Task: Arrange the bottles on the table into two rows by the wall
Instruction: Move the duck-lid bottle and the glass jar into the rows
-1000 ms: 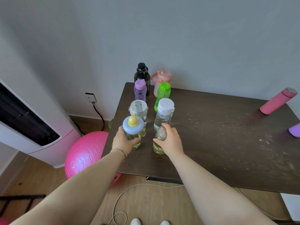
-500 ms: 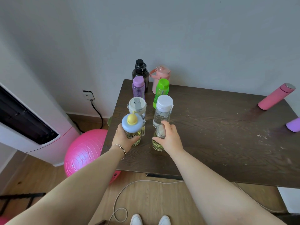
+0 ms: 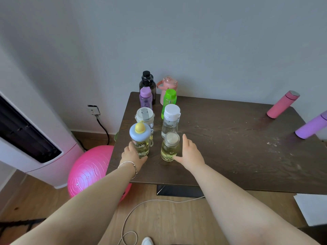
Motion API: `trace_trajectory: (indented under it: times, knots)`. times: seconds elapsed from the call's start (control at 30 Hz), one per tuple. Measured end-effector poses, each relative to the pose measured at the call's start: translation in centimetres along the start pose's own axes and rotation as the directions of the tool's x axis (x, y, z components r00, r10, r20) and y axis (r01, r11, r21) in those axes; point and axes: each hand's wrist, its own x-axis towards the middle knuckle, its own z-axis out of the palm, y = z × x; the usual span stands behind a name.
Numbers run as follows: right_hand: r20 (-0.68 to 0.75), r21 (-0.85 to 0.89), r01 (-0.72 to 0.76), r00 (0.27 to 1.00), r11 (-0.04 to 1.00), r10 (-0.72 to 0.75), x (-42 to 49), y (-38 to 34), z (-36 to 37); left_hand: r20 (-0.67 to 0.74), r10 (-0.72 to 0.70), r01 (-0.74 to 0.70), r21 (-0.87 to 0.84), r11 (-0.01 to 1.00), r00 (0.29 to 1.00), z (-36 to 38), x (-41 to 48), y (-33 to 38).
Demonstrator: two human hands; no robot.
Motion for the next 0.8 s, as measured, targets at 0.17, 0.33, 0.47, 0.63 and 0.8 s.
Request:
trace_trajectory:
  times: [0.17, 0.33, 0.47, 0.63, 0.8]
  knots:
    - [-0.061, -0.161, 0.048, 0.996, 0.986, -0.058, -1.5, 2.6, -1.0, 0.030, -0.063, 0.059, 0.112, 0.992, 0.998, 0.9, -2.0, 1.7]
    - [-0.122, -0.247, 0.029, 0.991, 0.969, -0.061, -3.4, 6.3, -1.9, 0.134, -0.030, -0.005, 0.256, 0.967, 0.990, 3.0, -5.0, 5.8]
    - [-0.126, -0.246, 0.027, 0.990, 0.969, -0.060, -6.1, 11.6, -3.9, 0.085, 0.207, -0.223, 0.325, 0.919, 0.975, 5.5, -8.5, 10.7]
    - [-0.151, -0.237, -0.018, 0.988, 0.971, -0.019, -10.2, 20.3, -7.3, 0.054, 0.350, -0.326, 0.521, 0.789, 0.935, 9.5, -12.2, 18.1]
    - [-0.218, -0.175, -0.109, 0.973, 0.978, 0.069, -12.7, 27.6, -11.0, 0.050, 0.416, -0.360, 0.599, 0.715, 0.908, 13.3, -14.9, 25.8]
